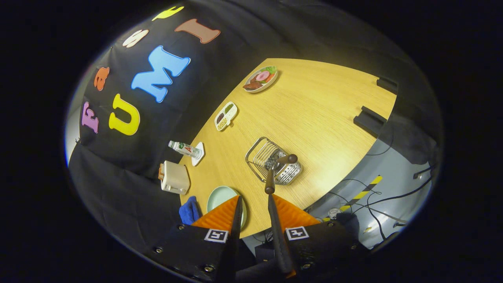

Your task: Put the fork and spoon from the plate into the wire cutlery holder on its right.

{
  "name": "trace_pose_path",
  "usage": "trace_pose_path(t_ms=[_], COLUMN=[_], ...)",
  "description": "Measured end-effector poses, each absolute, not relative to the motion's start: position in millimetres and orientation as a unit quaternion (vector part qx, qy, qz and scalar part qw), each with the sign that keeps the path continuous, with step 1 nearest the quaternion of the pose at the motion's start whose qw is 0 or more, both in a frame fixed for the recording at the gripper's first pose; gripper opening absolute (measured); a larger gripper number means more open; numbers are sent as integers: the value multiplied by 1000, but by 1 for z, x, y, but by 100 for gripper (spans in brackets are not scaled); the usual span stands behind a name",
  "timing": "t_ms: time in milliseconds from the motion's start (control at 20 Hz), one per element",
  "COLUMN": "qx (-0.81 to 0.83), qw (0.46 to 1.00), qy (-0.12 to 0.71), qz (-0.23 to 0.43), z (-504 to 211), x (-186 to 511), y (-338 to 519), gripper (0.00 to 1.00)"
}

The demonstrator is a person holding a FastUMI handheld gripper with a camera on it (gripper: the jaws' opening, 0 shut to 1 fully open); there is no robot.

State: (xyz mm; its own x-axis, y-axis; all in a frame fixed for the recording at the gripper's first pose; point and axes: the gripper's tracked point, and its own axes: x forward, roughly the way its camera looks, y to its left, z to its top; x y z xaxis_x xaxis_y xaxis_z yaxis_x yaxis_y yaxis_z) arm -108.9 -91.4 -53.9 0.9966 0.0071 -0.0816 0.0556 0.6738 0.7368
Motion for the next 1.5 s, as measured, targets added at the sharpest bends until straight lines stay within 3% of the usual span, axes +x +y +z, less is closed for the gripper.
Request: trace_pose_path(t_ms=[650, 850, 1100, 1150, 1300, 1450, 1500], qx=[263, 182, 100, 93, 69, 33, 22], qw=[961, 967, 937, 932, 921, 909, 908], qy=[-19, -100, -253, -270, -308, -334, -335], qz=[-85, -148, -219, -224, -229, -249, -251], z=[-9, 34, 108, 116, 131, 143, 143], x=[-122, -140, -180, -182, -185, -179, -178], y=[-105, -125, -138, -135, -131, -134, -131], gripper=[39, 39, 39, 48, 52, 96, 97])
